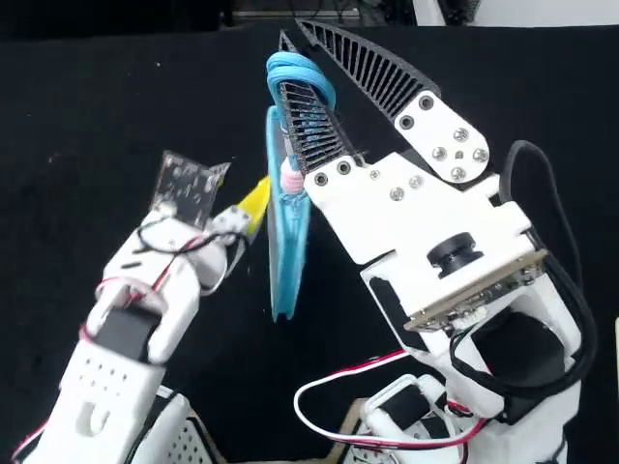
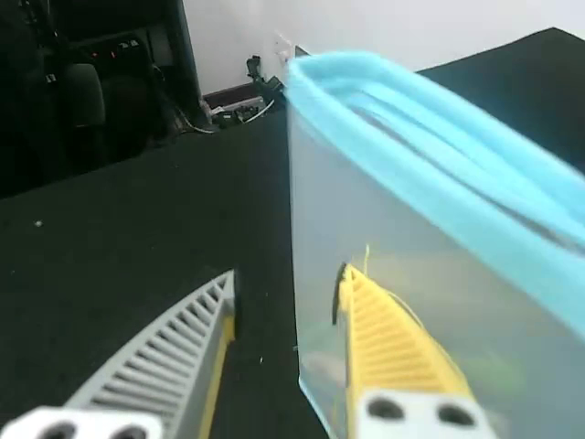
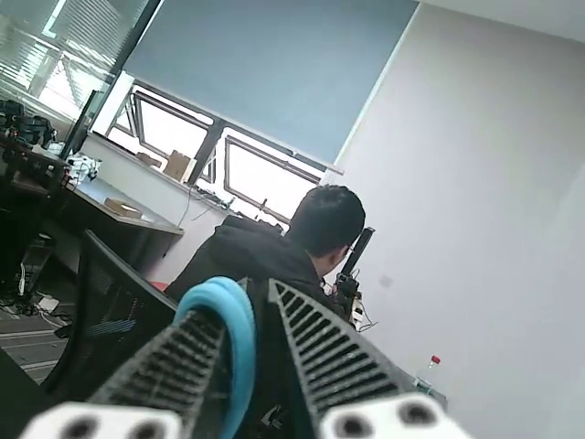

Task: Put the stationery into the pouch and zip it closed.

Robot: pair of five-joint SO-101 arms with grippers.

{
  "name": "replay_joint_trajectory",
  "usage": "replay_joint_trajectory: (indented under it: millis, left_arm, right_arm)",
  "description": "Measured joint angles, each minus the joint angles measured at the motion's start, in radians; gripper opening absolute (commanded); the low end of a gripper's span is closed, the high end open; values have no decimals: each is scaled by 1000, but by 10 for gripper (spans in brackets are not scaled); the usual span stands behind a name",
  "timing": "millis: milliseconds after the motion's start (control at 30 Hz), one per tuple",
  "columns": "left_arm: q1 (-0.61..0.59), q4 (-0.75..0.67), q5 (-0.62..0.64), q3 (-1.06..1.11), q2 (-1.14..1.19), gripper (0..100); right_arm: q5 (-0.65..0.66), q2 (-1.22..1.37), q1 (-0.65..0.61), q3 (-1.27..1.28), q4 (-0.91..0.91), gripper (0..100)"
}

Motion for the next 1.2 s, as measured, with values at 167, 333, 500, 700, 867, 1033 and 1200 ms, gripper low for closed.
replay_joint_trajectory:
  millis: [167,333,500,700,867,1033,1200]
  left_arm:
    - [2,279,0,0,-302,192]
    - [0,463,0,-2,-557,192]
    - [3,565,0,-20,-574,192]
    - [25,578,2,-26,-574,192]
    - [173,677,2,-69,-574,192]
    - [295,729,3,-104,-575,192]
    - [339,730,3,-106,-575,192]
  right_arm:
    - [0,0,0,0,0,11]
    - [0,0,0,0,0,11]
    - [0,0,0,0,0,11]
    - [0,0,0,0,0,11]
    - [0,0,0,0,0,11]
    - [0,0,0,0,0,11]
    - [0,0,0,0,0,11]
